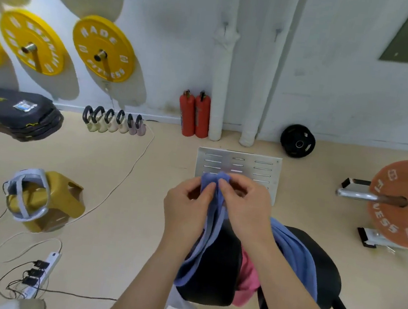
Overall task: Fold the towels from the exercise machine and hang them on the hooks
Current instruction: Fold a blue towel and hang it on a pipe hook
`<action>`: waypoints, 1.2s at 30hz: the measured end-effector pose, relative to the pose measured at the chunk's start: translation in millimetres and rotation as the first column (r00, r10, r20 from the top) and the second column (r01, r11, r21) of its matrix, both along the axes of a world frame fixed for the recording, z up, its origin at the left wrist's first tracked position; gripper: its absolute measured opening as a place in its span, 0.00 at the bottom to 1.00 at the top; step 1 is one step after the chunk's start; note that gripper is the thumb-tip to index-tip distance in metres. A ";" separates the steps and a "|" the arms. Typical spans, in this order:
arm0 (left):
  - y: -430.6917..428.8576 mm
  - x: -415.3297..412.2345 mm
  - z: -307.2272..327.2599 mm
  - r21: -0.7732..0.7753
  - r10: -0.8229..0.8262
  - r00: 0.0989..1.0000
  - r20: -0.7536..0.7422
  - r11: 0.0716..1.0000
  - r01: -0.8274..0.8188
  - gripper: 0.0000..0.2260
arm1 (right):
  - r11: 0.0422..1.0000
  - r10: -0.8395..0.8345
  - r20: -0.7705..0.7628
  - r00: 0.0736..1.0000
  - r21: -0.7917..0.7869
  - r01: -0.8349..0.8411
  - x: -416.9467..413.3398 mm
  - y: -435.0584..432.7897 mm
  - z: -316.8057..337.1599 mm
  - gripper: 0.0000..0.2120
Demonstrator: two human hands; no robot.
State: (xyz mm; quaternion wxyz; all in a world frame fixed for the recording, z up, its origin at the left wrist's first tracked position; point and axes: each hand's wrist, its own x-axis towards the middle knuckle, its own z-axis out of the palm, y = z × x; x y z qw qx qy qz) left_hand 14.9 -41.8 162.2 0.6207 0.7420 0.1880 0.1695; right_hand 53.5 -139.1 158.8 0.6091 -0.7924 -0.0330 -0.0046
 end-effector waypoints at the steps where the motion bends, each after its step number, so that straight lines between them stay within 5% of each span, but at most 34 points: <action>1: 1.4 -2.5 3.7 0.002 0.012 1.000 0.016 1.000 -0.012 0.06 | 1.000 -0.002 0.013 1.000 0.014 0.002 -4.5 1.5 5.2 0.05; 12: 26.1 -19.7 35.0 -0.046 -0.254 0.961 0.105 0.964 0.260 0.18 | 0.971 0.095 -0.075 0.993 0.227 -0.075 -10.1 -1.2 37.2 0.07; 16: 34.7 -20.4 47.2 0.096 -0.318 0.941 0.116 0.947 0.308 0.16 | 0.967 0.099 -0.090 0.991 0.244 -0.075 -7.1 -8.6 46.1 0.06; 22: 42.3 -16.4 67.3 0.521 -0.342 0.909 0.239 0.835 0.177 0.13 | 0.960 0.198 0.018 0.980 0.201 -0.198 -12.0 -11.2 65.9 0.13; 28: 42.3 -13.6 79.6 0.311 -0.318 0.936 0.152 0.914 0.260 0.16 | 0.942 0.254 0.098 0.962 0.200 -0.269 -14.7 -12.8 78.6 0.11; 36: 53.5 -11.2 96.3 0.493 -0.424 0.905 0.031 0.794 0.355 0.12 | 0.918 0.394 0.186 0.900 -0.025 -0.397 -17.0 -16.2 96.4 0.12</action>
